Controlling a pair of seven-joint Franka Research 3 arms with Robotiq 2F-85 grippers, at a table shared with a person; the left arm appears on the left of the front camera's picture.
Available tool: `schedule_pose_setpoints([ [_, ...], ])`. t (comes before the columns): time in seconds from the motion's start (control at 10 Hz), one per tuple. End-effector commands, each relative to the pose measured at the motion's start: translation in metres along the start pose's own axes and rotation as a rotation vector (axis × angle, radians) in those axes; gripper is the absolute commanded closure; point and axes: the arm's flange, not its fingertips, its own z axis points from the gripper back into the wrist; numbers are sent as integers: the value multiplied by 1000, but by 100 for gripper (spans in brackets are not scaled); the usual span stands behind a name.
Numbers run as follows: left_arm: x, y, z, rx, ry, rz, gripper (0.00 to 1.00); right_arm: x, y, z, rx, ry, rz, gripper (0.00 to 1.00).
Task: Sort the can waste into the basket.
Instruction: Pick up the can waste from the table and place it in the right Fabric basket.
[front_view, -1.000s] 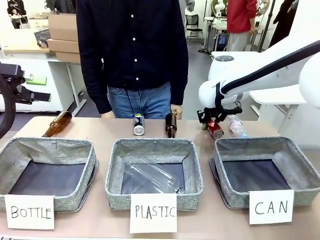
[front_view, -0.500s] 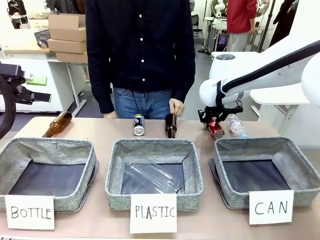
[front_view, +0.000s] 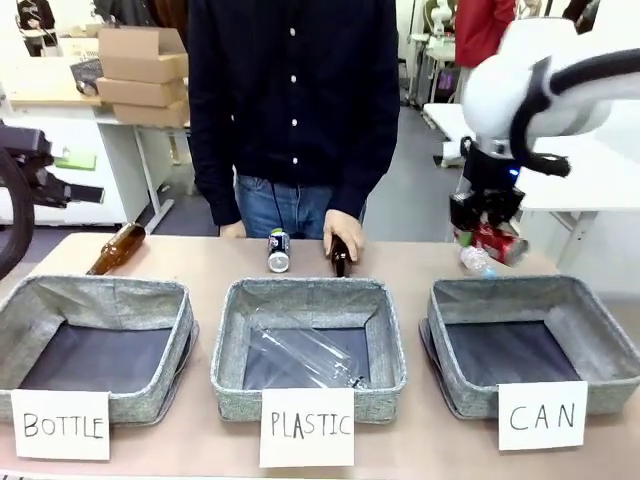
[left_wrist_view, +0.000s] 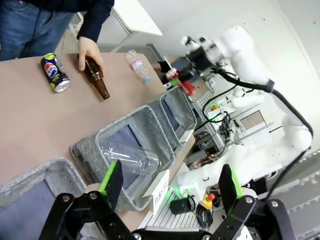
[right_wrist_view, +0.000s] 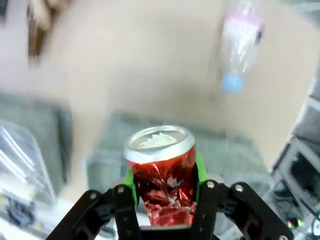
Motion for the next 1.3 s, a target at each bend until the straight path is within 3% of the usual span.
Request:
schedule_pose_setpoints([
  [0.0,2,1,-2,-20,-22,-20,0,-57,-14,-15,23,27,167,100],
  [0.1,2,1,-2,-20,-22,-20,0,-83,-15,-25,65,-1,222,100],
  [0.3,2,1,-2,-20,-22,-20,0,-104,-17,-35,106,-38,217,100],
  [0.7,2,1,-2,-20,-22,-20,0,-98,-19,-31,148,-52,227,100],
  [0.8,2,1,-2,-20,-22,-20,0,-95,-19,-30,156,-48,217,0],
  [1.2,2,1,-2,-20,-22,-20,0,-85,-19,-29,216,-79,0,0],
])
